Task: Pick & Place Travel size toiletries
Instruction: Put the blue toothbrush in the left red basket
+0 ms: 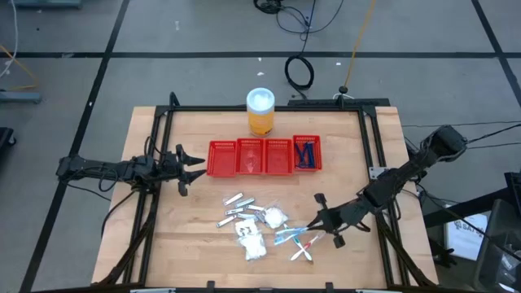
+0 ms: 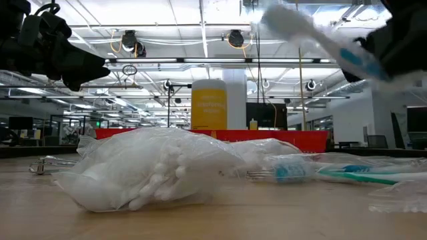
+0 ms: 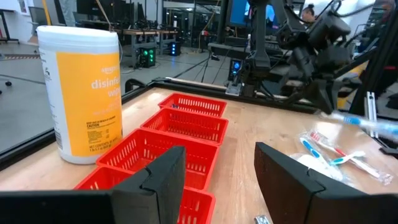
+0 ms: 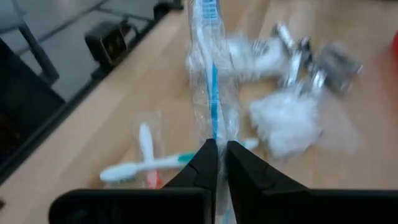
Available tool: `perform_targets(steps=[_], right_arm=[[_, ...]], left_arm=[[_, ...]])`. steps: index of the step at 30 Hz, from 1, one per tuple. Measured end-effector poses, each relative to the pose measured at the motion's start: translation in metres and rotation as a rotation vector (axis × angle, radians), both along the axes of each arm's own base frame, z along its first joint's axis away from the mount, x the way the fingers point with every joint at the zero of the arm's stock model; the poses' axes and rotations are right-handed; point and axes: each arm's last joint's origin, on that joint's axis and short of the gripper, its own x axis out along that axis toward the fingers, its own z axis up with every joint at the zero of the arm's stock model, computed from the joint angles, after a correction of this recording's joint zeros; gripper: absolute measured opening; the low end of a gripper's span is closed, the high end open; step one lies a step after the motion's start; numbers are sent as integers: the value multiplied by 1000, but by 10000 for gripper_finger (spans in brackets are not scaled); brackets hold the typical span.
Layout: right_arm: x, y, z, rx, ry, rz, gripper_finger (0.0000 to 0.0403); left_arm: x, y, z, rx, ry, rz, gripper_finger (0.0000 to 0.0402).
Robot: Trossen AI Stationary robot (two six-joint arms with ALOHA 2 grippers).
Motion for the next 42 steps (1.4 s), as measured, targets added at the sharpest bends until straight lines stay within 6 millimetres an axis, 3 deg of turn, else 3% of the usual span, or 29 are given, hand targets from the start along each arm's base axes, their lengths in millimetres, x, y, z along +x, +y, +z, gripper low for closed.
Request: perform_targets(steps=[16, 25, 34, 39, 42], right_arm=[[14, -38, 22, -133, -179, -254, 12], [13, -66, 5, -160, -212, -342, 12], [7, -75, 2, -36, -321, -345, 12], [8, -75, 7, -9, -363, -343, 12], [9, -73, 10, 26, -387, -304, 12]], left_arm=[[0, 0, 0, 0, 0, 0, 186], [0, 0, 0, 0, -1, 0, 186], [-1, 1, 13, 306, -72, 32, 186], [-1, 1, 17, 278, -115, 37, 186], [-2, 0, 21, 125, -195, 8, 186]])
